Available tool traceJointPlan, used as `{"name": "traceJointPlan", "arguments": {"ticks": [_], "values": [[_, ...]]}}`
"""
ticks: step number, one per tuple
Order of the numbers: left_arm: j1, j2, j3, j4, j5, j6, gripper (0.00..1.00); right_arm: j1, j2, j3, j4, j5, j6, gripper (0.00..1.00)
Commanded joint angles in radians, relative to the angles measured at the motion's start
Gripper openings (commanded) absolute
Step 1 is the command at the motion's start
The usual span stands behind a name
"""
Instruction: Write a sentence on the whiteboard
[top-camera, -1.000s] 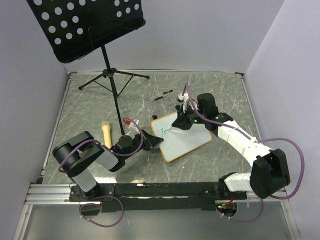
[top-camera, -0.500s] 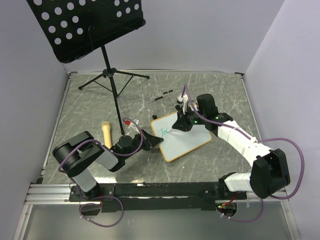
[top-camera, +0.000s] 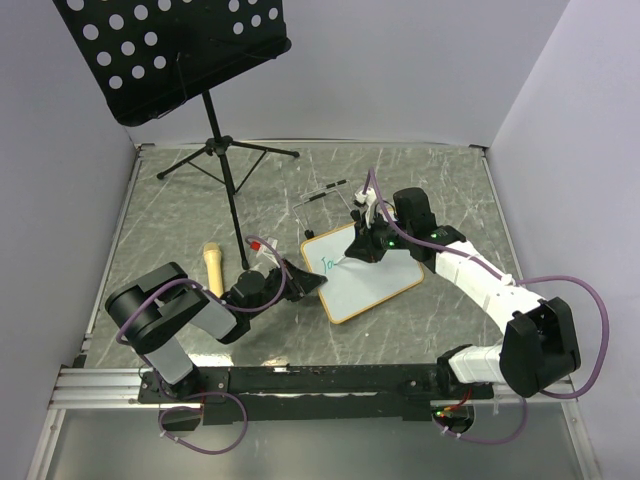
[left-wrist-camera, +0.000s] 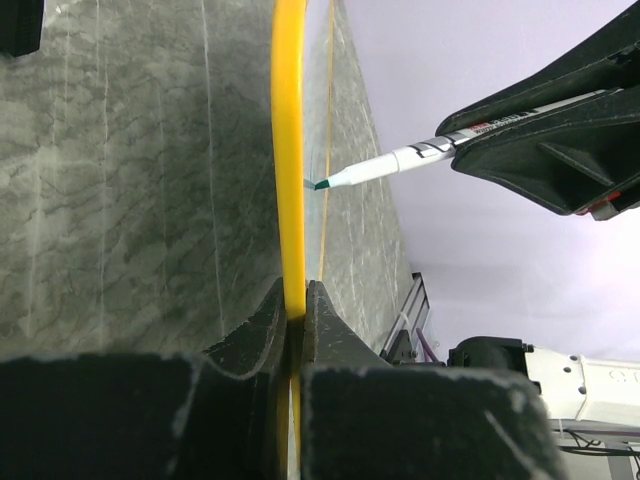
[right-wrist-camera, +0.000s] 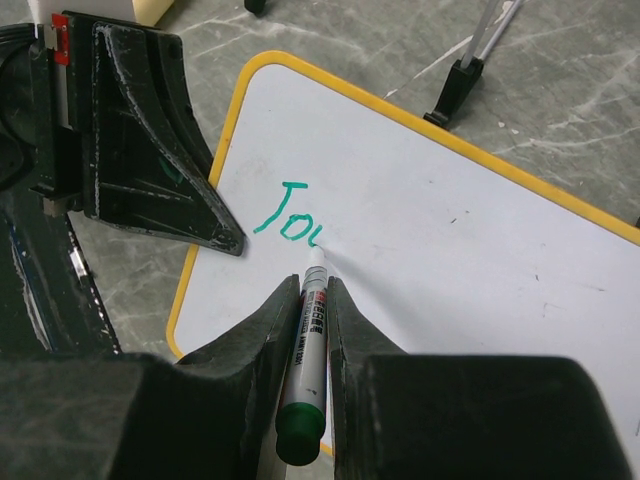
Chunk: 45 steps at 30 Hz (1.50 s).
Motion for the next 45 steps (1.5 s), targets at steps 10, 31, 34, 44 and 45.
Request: {"name": "traceJointPlan", "arguments": {"ticks": [10,31,34,44,45], "values": [[-0.001,0.011,0.002,0.429,0.016,0.007,0.01,-0.006,-0.015,0.033,0.055,0.093,0.016,0.00],[-0.002,0.004,0.022,0.398,0.022,0.019,0.01,-0.003,-0.004,0.048,0.010,0.041,-0.027,0.00],[0.001,-0.007,0.022,0.383,0.019,0.022,0.01,-0.003,-0.007,0.047,-0.004,0.027,-0.041,0.00],[0.018,-0.016,0.014,0.378,0.017,0.024,0.01,-0.006,-0.013,0.042,-0.031,0.015,-0.058,0.00],[0.019,-0.016,0.014,0.377,0.017,0.025,0.01,-0.009,-0.015,0.041,-0.034,0.010,-0.060,0.00]]}}
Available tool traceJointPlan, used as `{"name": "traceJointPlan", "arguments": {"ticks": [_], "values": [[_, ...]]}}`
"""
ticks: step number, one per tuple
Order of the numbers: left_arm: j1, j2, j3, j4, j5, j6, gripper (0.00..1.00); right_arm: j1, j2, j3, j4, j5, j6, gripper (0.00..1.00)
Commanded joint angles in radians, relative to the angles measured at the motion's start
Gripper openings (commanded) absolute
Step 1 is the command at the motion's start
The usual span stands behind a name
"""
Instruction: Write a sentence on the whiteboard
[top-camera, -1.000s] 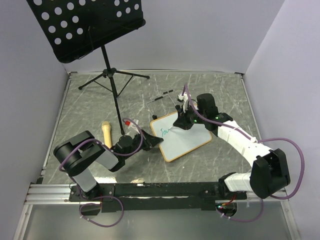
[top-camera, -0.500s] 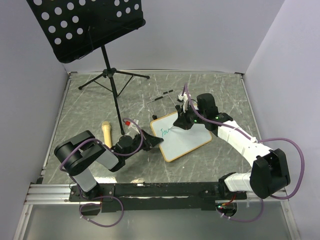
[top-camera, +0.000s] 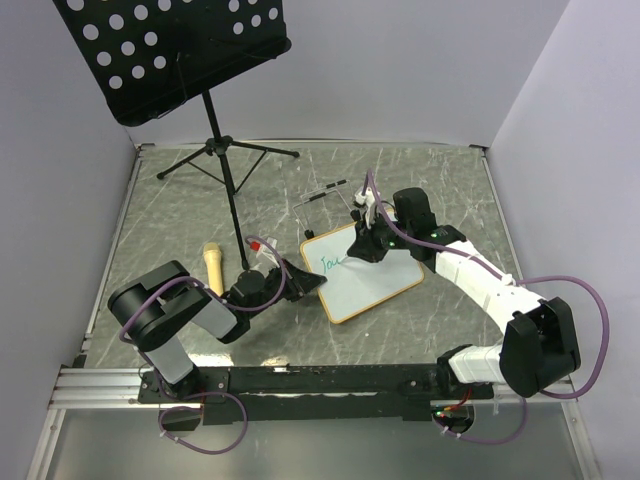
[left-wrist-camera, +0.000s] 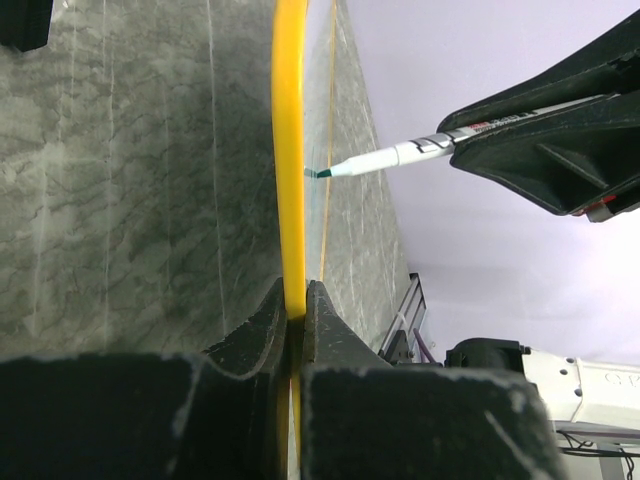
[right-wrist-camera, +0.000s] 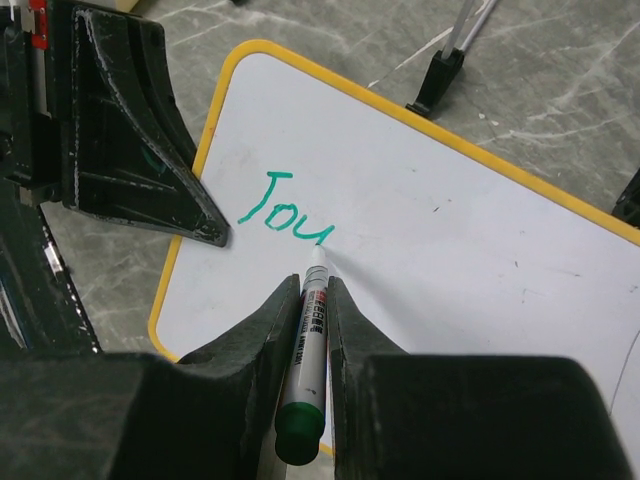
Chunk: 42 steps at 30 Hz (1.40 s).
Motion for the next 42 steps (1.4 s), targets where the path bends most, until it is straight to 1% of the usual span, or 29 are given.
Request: {"name": "traceJointPlan", "arguments": {"ticks": [1,20,42], "values": [[0.010,-0.036,0.015,0.367,0.010,0.042,0.01,-0.009,-0.014,0.035,-0.021,-0.030,-0.026,0.00],[0.022,-0.024,0.026,0.371,0.022,0.041,0.01,-0.007,0.010,0.043,-0.059,-0.106,-0.037,0.00],[0.023,-0.011,0.021,0.399,0.031,0.030,0.01,0.010,0.038,0.058,-0.045,-0.119,-0.020,0.00]]}}
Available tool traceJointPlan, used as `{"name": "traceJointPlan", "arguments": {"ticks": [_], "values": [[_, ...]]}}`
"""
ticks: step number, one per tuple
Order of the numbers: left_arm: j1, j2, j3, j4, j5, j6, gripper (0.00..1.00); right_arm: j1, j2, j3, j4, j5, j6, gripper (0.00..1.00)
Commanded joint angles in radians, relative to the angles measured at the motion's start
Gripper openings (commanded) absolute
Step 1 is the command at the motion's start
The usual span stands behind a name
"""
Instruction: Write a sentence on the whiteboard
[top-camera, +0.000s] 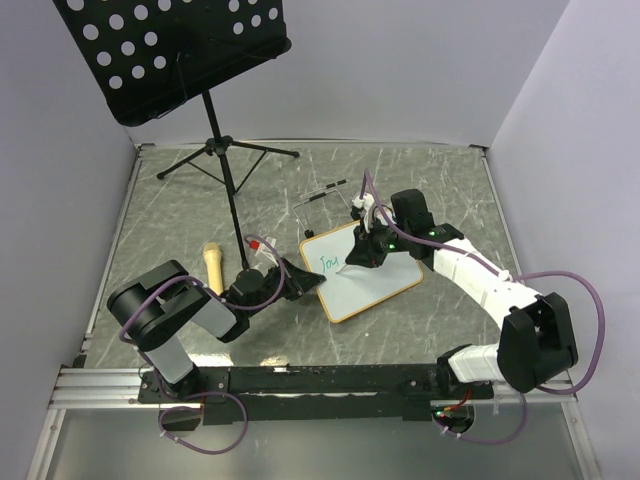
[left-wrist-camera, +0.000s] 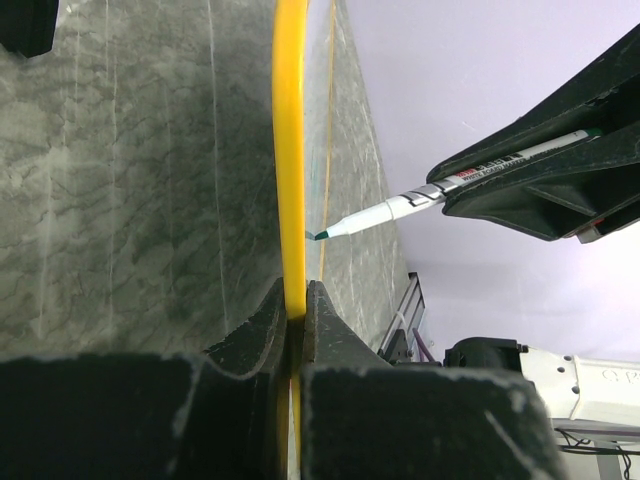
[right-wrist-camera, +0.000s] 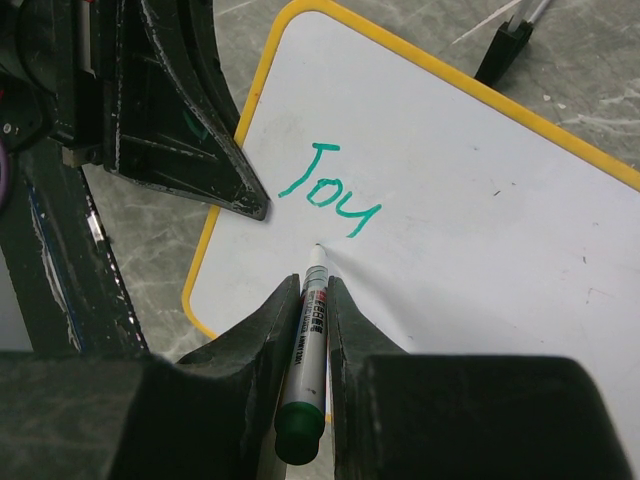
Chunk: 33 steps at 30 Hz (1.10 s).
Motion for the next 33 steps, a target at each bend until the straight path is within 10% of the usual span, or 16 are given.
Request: {"name": "traceJointPlan", "arguments": {"ticks": [1,33], "values": [[0.004,-0.009,0.022,0.401,0.009,0.030,0.01,0.009,0.013,0.050,0.023,-0.028,0.004,0.00],[0.002,-0.013,0.022,0.395,0.013,0.033,0.01,0.021,0.038,0.070,-0.003,0.032,-0.016,0.00]]}}
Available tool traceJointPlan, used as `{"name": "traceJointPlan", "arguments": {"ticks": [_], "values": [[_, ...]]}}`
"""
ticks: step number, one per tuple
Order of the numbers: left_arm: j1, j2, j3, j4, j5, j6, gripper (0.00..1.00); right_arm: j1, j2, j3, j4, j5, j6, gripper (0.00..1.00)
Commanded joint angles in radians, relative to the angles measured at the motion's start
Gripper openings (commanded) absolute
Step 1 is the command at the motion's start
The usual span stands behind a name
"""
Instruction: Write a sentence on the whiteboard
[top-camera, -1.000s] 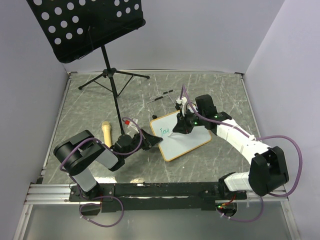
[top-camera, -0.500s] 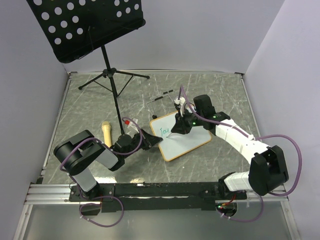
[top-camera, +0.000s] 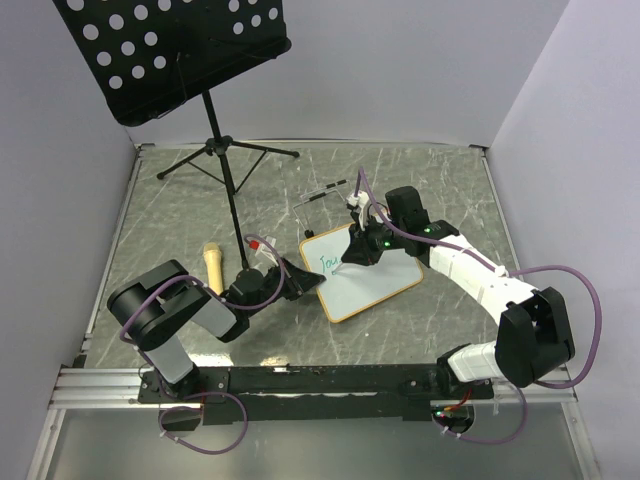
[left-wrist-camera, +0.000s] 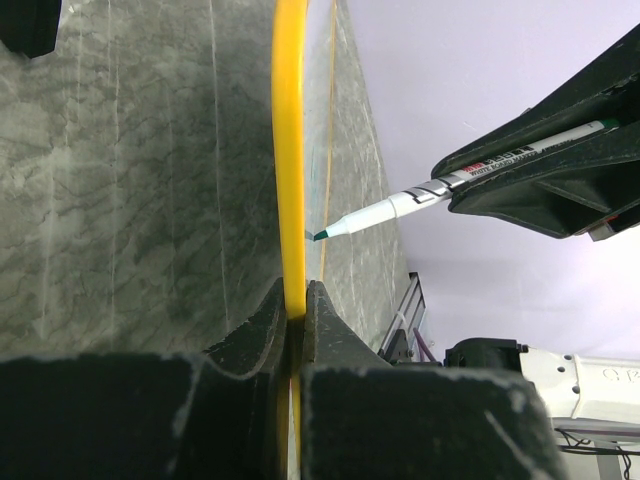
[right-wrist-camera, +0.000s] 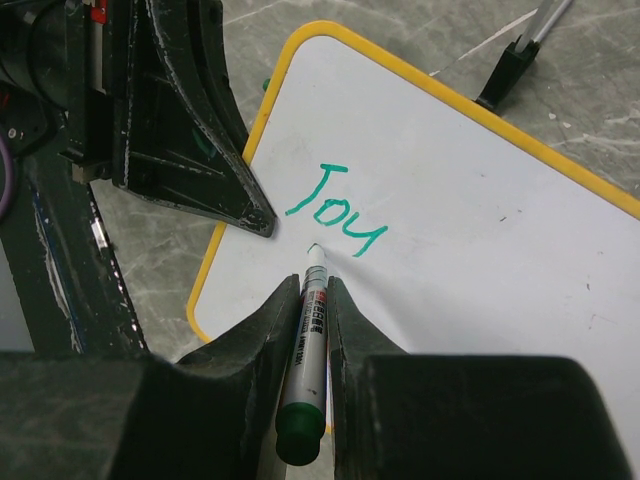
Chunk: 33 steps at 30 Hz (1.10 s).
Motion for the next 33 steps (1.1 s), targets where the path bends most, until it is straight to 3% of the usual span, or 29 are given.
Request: {"name": "traceJointPlan", "arguments": {"ticks": [1,33], "values": [[0.000,-0.015,0.022,0.398,0.007,0.033,0.01,-0.004,0.005,0.036,-0.002,0.020,-0.023,0.00],[0.002,-0.010,0.014,0.408,0.002,0.032,0.01,-0.036,0.004,0.033,-0.040,-0.003,-0.049,0.00]]}}
